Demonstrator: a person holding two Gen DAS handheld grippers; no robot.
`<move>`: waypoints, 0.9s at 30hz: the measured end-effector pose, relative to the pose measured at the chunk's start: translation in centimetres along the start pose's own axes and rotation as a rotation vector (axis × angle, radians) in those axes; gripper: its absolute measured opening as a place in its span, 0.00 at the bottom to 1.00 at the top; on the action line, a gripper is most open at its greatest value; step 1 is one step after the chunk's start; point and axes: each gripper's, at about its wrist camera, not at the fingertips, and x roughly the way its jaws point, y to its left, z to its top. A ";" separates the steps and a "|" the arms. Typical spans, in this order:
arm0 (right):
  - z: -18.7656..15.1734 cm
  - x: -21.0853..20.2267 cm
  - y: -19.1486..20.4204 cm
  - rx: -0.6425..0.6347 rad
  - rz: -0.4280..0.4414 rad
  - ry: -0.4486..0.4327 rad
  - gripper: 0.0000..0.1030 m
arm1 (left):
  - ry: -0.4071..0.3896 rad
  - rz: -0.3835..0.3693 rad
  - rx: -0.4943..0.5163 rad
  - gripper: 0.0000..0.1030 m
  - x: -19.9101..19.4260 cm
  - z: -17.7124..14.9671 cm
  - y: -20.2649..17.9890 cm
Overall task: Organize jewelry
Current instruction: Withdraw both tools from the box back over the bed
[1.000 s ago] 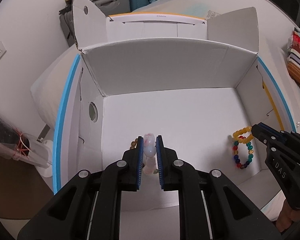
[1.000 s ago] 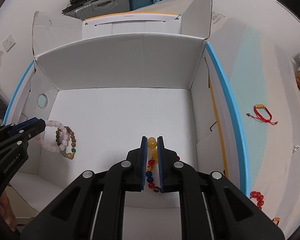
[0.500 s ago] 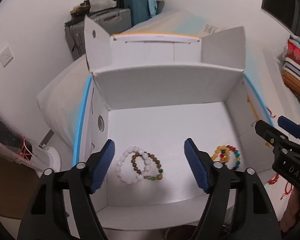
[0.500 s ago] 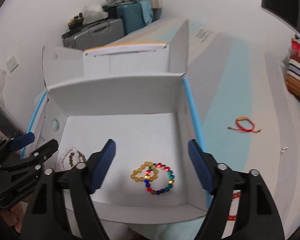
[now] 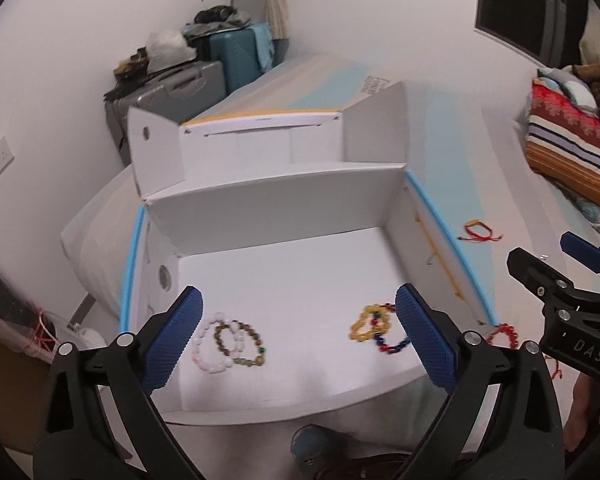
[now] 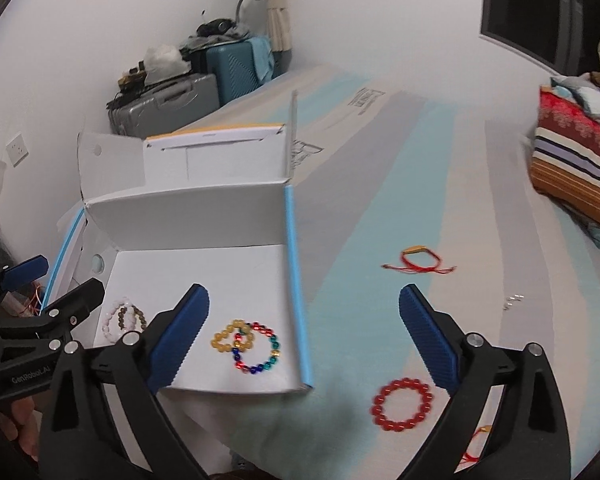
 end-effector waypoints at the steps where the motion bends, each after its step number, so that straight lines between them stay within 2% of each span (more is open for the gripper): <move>1: -0.1 -0.4 -0.7 0.008 -0.009 -0.005 0.91 | -0.003 -0.010 0.004 0.93 -0.3 0.0 -0.5; 4: -0.5 -1.2 -2.4 0.036 -0.023 -0.008 0.93 | -0.018 -0.057 0.026 0.93 -1.2 -0.1 -2.4; 12: -2.4 -2.9 -7.5 0.100 -0.078 -0.003 0.93 | -0.059 -0.113 0.113 0.94 -2.8 -0.4 -8.0; 27: -7.7 -5.5 -18.1 0.228 -0.192 0.041 0.93 | -0.032 -0.239 0.235 0.94 -1.2 -2.3 -19.1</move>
